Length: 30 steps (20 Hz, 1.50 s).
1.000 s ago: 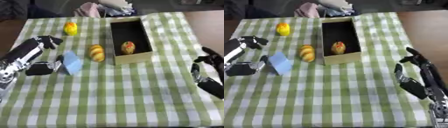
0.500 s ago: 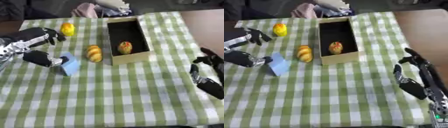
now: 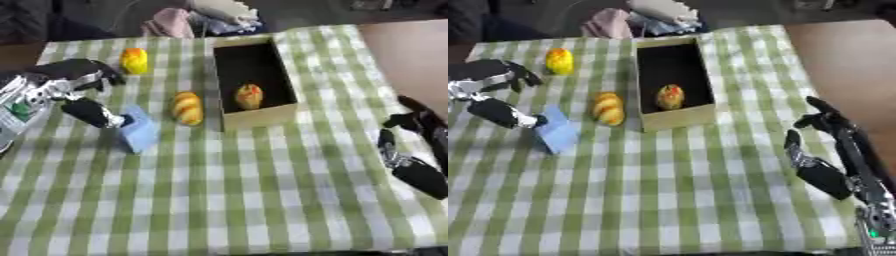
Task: Pick up objects on the table and place them in the box.
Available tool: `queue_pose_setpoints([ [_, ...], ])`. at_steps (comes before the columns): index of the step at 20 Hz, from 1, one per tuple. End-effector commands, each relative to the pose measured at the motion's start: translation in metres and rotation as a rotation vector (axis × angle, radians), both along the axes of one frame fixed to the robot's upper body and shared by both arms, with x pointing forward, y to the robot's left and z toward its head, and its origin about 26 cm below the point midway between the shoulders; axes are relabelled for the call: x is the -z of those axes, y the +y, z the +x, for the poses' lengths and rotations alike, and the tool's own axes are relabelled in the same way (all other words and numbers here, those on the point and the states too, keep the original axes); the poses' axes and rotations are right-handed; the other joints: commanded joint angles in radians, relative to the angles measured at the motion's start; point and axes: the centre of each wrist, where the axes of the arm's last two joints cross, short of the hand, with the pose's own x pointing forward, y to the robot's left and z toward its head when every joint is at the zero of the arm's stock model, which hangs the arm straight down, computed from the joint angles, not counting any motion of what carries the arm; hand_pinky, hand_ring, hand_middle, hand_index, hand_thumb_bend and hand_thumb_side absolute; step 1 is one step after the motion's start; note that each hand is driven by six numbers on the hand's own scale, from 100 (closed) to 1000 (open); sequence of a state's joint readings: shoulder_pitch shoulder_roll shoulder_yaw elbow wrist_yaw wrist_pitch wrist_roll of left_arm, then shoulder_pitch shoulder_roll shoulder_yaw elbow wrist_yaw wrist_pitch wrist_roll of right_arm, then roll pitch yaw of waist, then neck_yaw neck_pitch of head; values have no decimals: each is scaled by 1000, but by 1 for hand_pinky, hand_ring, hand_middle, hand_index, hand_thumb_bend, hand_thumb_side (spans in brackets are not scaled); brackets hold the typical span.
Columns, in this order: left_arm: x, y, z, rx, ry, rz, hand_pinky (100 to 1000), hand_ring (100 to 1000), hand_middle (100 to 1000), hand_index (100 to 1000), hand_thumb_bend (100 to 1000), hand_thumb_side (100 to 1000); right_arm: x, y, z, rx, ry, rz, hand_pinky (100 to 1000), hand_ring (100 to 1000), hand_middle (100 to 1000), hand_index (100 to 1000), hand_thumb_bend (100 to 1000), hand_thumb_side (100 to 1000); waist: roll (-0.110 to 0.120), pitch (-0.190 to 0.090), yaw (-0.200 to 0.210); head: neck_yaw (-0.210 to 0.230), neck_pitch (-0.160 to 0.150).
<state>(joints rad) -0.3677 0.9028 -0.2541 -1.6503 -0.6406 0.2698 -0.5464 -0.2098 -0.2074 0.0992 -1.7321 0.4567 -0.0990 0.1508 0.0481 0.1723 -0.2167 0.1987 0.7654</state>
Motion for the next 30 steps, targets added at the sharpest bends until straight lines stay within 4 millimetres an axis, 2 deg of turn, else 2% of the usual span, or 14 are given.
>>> queue_pose_setpoints([
  [1,2,4,5,-9,10,24,766,738,784,886,499,602,-5,-3,0,0,-19,-9,868,849,639,962,100,415,10,-28,-2,-1,5],
  [5,8,2,6,30,55,19,777,746,793,890,523,650,-5,-3,0,2,-18,-7,868,849,637,961,100,414,11,-26,-3,-2,5],
  [11,10,0,5,57,76,39,780,748,794,888,553,625,-4,-3,0,2,-17,-4,869,849,637,961,100,414,10,-25,-2,-3,5],
  [18,20,0,7,40,76,72,760,716,766,871,512,501,-3,-3,0,3,-14,-2,870,849,636,958,100,411,7,-25,-3,-5,5],
  [22,26,-1,8,30,47,56,722,654,706,827,423,327,-3,-2,0,3,-13,0,870,849,636,958,100,411,5,-24,-4,-8,5],
  [23,26,-2,8,30,35,51,701,617,664,802,393,247,-3,-2,0,2,-13,1,870,849,636,958,100,410,5,-23,-4,-8,5],
  [27,19,-4,7,33,-34,17,643,539,569,739,299,222,-3,-2,0,3,-13,1,871,849,636,958,100,410,4,-24,-5,-9,5],
  [30,6,-8,4,50,-87,-4,629,516,542,721,271,217,-3,-2,0,3,-13,1,870,849,636,958,100,411,5,-24,-7,-10,5],
])
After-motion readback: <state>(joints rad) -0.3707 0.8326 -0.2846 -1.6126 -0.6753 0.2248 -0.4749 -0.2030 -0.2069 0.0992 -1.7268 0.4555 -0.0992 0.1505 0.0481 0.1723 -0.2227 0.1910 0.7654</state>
